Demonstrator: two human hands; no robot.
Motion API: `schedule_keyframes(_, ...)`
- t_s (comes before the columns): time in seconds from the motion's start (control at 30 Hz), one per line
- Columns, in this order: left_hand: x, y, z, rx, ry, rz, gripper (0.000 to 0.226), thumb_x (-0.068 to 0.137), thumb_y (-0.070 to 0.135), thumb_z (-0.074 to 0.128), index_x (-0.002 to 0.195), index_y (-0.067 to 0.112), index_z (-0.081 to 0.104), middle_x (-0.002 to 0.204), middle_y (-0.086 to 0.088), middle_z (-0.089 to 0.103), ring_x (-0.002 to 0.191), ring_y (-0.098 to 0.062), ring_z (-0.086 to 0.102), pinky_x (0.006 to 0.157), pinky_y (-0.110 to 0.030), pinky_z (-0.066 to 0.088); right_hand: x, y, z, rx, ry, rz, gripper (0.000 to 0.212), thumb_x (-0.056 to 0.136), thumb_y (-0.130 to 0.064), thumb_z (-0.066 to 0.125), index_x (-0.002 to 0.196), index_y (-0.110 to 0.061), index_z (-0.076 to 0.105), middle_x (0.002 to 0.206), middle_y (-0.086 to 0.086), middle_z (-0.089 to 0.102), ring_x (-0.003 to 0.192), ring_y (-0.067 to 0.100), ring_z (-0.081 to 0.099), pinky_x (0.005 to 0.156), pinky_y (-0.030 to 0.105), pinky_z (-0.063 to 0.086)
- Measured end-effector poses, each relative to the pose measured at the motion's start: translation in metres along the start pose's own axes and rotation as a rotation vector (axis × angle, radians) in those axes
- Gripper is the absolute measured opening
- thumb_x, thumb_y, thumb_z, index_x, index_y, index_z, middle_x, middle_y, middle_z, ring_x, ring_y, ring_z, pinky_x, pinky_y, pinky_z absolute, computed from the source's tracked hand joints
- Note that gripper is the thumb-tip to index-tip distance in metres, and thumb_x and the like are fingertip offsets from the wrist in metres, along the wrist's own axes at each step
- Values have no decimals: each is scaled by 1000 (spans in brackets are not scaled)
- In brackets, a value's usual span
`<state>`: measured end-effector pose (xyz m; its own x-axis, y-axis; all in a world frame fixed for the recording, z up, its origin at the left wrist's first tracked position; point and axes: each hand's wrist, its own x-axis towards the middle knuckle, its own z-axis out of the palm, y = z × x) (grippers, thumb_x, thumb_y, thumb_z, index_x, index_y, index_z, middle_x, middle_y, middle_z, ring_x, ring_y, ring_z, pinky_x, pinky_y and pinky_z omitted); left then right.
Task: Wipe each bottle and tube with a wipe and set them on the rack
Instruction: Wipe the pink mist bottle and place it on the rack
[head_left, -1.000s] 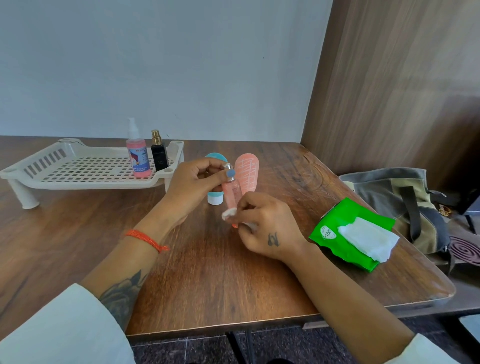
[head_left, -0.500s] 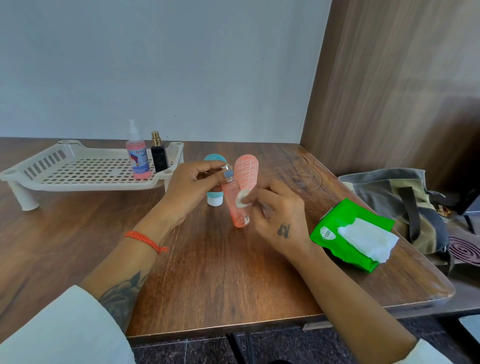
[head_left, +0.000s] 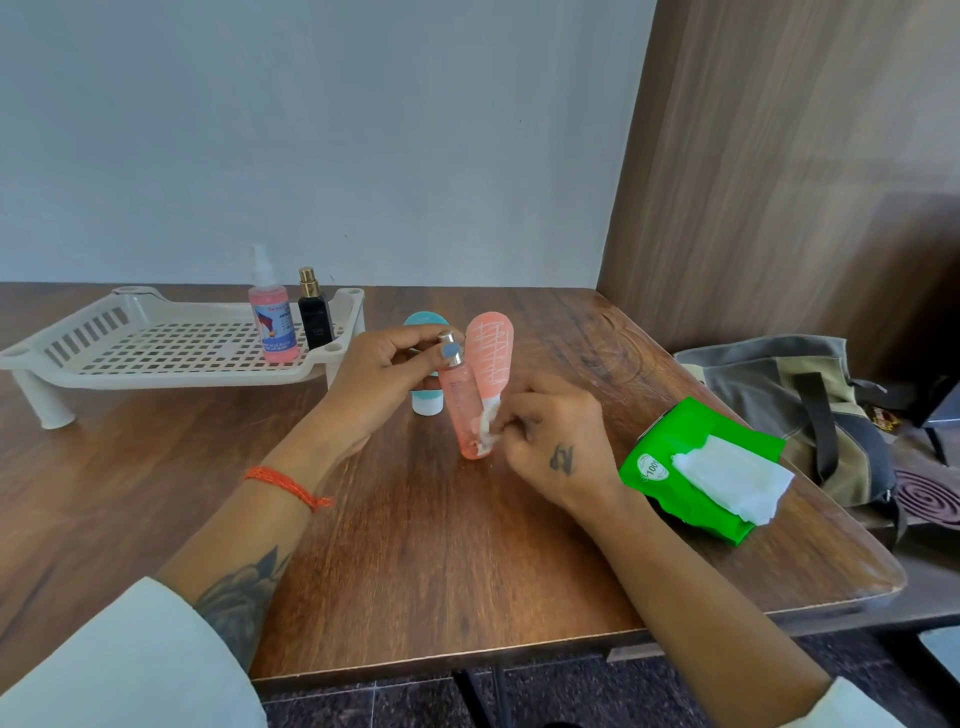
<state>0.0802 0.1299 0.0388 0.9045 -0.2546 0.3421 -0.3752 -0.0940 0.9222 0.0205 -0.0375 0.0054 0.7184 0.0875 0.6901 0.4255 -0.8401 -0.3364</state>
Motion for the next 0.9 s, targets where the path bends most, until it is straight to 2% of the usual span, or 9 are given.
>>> schedule_keyframes(0.07, 0, -1, 0, -14, -41, 2, 24, 87, 14, 61, 110, 20, 67, 108, -1, 69, 101, -15, 65, 86, -27, 55, 0, -2, 2, 60, 171, -30, 16, 69, -1, 60, 75, -10, 73, 83, 1, 65, 76, 8, 57, 63, 10, 43)
schedule_keyframes(0.13, 0, -1, 0, -14, -69, -7, 25, 88, 16, 61, 112, 17, 67, 110, -1, 69, 105, -17, 64, 90, -30, 54, 0, -4, 2, 92, 159, -82, 17, 71, -1, 61, 79, -10, 73, 86, 2, 65, 77, 10, 60, 65, 11, 45)
schedule_keyframes(0.3, -2, 1, -1, -42, -99, 24, 24, 90, 11, 58, 109, 23, 65, 102, -1, 71, 93, -6, 67, 76, -20, 55, -2, -4, 0, 56, -83, -124, 19, 61, -8, 56, 61, -16, 73, 71, -2, 65, 60, 14, 61, 51, 25, 47)
schedule_keyframes(0.43, -2, 2, -2, -33, -114, 21, 24, 90, 13, 58, 103, 30, 67, 104, -1, 71, 99, -12, 66, 81, -25, 56, 0, 0, -2, -51, -321, -43, 29, 61, -26, 47, 63, -17, 74, 70, -2, 65, 63, 16, 59, 54, 33, 50)
schedule_keyframes(0.5, -3, 2, -2, -37, -121, 16, 22, 90, 13, 58, 102, 29, 68, 104, -4, 71, 100, -15, 66, 86, -31, 56, 0, -1, -3, -22, -224, -46, 28, 64, -26, 47, 62, -15, 72, 70, -1, 65, 63, 17, 59, 54, 36, 51)
schedule_keyframes(0.6, -3, 2, -3, -48, -137, 21, 21, 90, 11, 58, 105, 22, 68, 106, -8, 71, 101, -19, 66, 86, -35, 55, 0, -3, -3, 83, 151, -92, 21, 71, -13, 49, 68, -11, 70, 76, 2, 65, 66, 14, 59, 54, 29, 49)
schedule_keyframes(0.63, -4, 3, -3, -50, -141, 25, 22, 90, 10, 58, 105, 21, 68, 106, -9, 71, 100, -19, 67, 84, -33, 55, 1, -4, -2, 93, 209, -111, 18, 74, -8, 52, 75, -9, 71, 81, 4, 65, 70, 14, 59, 57, 26, 49)
schedule_keyframes(0.77, -6, 5, -1, -94, -178, 26, 30, 78, 15, 67, 107, 16, 67, 107, -14, 69, 97, -22, 67, 79, -29, 58, -1, -4, 1, 71, 116, -179, 19, 75, -1, 62, 90, -11, 70, 91, 3, 64, 76, 13, 59, 60, 25, 51)
schedule_keyframes(0.9, -6, 6, -1, -62, -164, 22, 31, 73, 16, 71, 103, 21, 68, 111, -14, 65, 92, -17, 64, 75, -26, 58, -2, -1, -1, 66, -42, -169, 17, 64, -7, 57, 68, -16, 70, 77, -2, 64, 64, 14, 59, 51, 30, 50)
